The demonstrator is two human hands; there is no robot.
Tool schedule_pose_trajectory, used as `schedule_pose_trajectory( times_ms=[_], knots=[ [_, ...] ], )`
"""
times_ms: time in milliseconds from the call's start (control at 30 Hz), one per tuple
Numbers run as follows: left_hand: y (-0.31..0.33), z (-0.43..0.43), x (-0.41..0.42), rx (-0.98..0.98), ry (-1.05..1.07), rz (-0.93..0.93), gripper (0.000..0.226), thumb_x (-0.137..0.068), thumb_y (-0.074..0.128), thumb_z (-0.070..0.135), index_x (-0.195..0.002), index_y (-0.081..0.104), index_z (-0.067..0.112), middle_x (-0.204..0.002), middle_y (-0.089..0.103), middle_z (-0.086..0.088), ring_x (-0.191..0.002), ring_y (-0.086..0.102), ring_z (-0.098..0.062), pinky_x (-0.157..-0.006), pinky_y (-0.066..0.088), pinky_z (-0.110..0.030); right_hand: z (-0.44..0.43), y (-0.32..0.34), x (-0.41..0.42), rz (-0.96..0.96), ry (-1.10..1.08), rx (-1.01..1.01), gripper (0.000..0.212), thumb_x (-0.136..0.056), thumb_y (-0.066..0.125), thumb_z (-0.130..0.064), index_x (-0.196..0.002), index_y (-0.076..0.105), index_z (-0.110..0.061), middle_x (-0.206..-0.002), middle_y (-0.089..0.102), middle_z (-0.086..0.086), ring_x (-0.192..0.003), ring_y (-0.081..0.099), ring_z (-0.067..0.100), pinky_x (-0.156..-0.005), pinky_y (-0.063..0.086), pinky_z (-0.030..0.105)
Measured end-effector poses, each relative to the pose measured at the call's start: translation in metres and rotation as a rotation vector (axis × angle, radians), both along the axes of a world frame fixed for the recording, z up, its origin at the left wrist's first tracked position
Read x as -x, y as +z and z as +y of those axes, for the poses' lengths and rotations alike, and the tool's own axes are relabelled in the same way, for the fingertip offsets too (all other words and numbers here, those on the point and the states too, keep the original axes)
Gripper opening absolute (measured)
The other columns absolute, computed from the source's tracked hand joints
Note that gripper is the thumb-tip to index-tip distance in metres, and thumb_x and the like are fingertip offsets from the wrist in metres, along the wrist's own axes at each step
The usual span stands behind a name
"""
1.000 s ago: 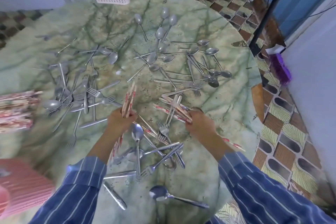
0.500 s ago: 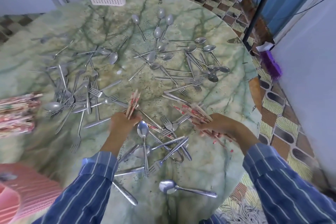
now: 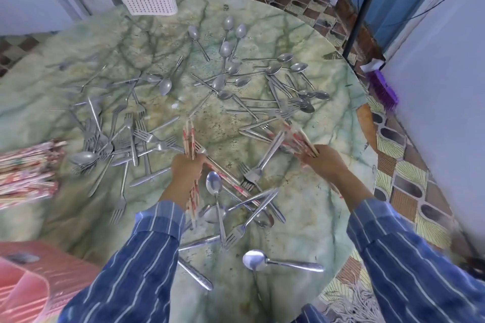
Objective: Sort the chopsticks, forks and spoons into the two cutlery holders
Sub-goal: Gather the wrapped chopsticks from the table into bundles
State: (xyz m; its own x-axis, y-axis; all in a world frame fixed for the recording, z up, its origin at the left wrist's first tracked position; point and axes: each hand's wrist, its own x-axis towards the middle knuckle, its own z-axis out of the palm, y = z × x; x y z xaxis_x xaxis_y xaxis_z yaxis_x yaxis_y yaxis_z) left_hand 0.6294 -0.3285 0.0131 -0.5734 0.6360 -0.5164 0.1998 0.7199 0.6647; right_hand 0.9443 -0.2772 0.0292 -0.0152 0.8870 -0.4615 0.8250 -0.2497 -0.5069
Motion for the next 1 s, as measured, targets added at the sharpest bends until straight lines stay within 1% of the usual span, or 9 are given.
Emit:
schedule_pose_trajectory(
  times_ms=[100, 233, 333, 400, 467, 633, 800, 933, 1000],
  knots=[
    [0.001, 0.002, 0.007, -0.076, 0.065, -0.077, 0.029, -0.088, 0.059, 0.021, -0.063, 0.057, 0.008, -0.038, 0.055, 0.001, -0.050, 0.054, -0.023, -0.060, 0.048, -0.033, -0.007, -0.005, -0.002, -0.013, -0.106, -0.060, 0.020, -0.092, 0.059, -0.035, -0.085, 0.065, -0.017, -0.072, 0.063, 0.004, -0.059, 0.057, 0.020, -0.049, 0.038, 0.027],
    [0.014, 0.004, 0.014, -0.233, 0.074, -0.145, 0.022, -0.098, 0.052, 0.030, -0.105, 0.054, 0.009, -0.077, 0.062, -0.004, -0.064, 0.061, -0.017, -0.070, 0.055, -0.035, -0.018, -0.010, 0.002, 0.068, -0.291, -0.217, 0.022, -0.095, 0.055, -0.030, -0.096, 0.062, -0.009, -0.079, 0.063, 0.011, -0.071, 0.059, 0.032, -0.059, 0.044, 0.034],
    [0.026, 0.004, 0.022, -0.330, 0.046, -0.186, 0.029, -0.098, 0.052, 0.028, -0.121, 0.054, 0.010, -0.104, 0.065, -0.008, -0.082, 0.064, -0.015, -0.071, 0.053, -0.026, -0.023, 0.000, 0.013, 0.139, -0.299, -0.283, 0.022, -0.099, 0.049, -0.031, -0.095, 0.059, -0.011, -0.074, 0.059, 0.010, -0.065, 0.054, 0.028, -0.053, 0.041, 0.030],
    [0.037, 0.004, 0.027, -0.336, 0.037, -0.231, 0.029, -0.096, 0.056, 0.031, -0.114, 0.061, 0.009, -0.103, 0.068, -0.009, -0.089, 0.066, -0.021, -0.085, 0.054, -0.037, -0.026, 0.009, 0.025, 0.312, -0.325, -0.240, 0.026, -0.099, 0.051, -0.033, -0.095, 0.062, -0.010, -0.071, 0.058, 0.006, -0.059, 0.052, 0.022, -0.049, 0.041, 0.026],
    [0.050, 0.002, 0.027, -0.383, 0.046, -0.384, 0.028, -0.096, 0.055, 0.029, -0.111, 0.060, 0.006, -0.097, 0.068, -0.008, -0.086, 0.068, -0.023, -0.087, 0.055, -0.047, -0.029, 0.019, 0.037, 0.539, -0.363, -0.129, 0.028, -0.097, 0.055, -0.033, -0.106, 0.063, -0.007, -0.079, 0.063, 0.003, -0.062, 0.062, 0.018, -0.061, 0.053, 0.029],
    [0.079, -0.008, 0.014, -0.479, -0.015, -0.675, 0.024, -0.098, 0.049, 0.030, -0.111, 0.049, 0.010, -0.080, 0.063, -0.002, -0.072, 0.068, -0.017, -0.077, 0.059, -0.041, -0.045, 0.059, 0.075, 0.854, -0.188, 0.119, 0.021, -0.099, 0.052, -0.023, -0.107, 0.058, -0.005, -0.090, 0.071, 0.011, -0.074, 0.071, 0.025, -0.073, 0.061, 0.039],
    [0.105, -0.023, -0.013, -0.335, -0.087, -0.720, 0.043, -0.074, 0.062, 0.055, -0.077, 0.047, 0.015, -0.058, 0.046, 0.004, -0.049, 0.046, -0.009, -0.054, 0.048, -0.021, -0.068, 0.078, 0.107, 0.887, 0.064, 0.272, 0.022, -0.098, 0.053, -0.030, -0.098, 0.064, -0.011, -0.076, 0.070, 0.007, -0.064, 0.067, 0.024, -0.059, 0.057, 0.034],
    [0.103, -0.033, -0.020, -0.260, -0.090, -0.646, 0.086, -0.050, 0.065, 0.079, -0.100, 0.055, 0.009, -0.063, 0.053, 0.003, -0.049, 0.049, -0.008, -0.052, 0.047, -0.022, -0.080, 0.076, 0.117, 0.888, 0.065, 0.299, 0.040, -0.090, 0.057, -0.050, -0.087, 0.062, -0.011, -0.063, 0.056, 0.000, -0.049, 0.050, 0.016, -0.049, 0.045, 0.028],
    [0.101, -0.042, -0.024, -0.275, -0.118, -0.638, 0.086, -0.051, 0.064, 0.081, -0.100, 0.056, 0.010, -0.068, 0.058, -0.002, -0.056, 0.054, -0.013, -0.058, 0.051, -0.028, -0.085, 0.078, 0.118, 0.801, 0.136, 0.289, 0.045, -0.090, 0.055, -0.054, -0.081, 0.059, -0.010, -0.061, 0.052, 0.001, -0.044, 0.043, 0.012, -0.046, 0.041, 0.024]
  ],
)
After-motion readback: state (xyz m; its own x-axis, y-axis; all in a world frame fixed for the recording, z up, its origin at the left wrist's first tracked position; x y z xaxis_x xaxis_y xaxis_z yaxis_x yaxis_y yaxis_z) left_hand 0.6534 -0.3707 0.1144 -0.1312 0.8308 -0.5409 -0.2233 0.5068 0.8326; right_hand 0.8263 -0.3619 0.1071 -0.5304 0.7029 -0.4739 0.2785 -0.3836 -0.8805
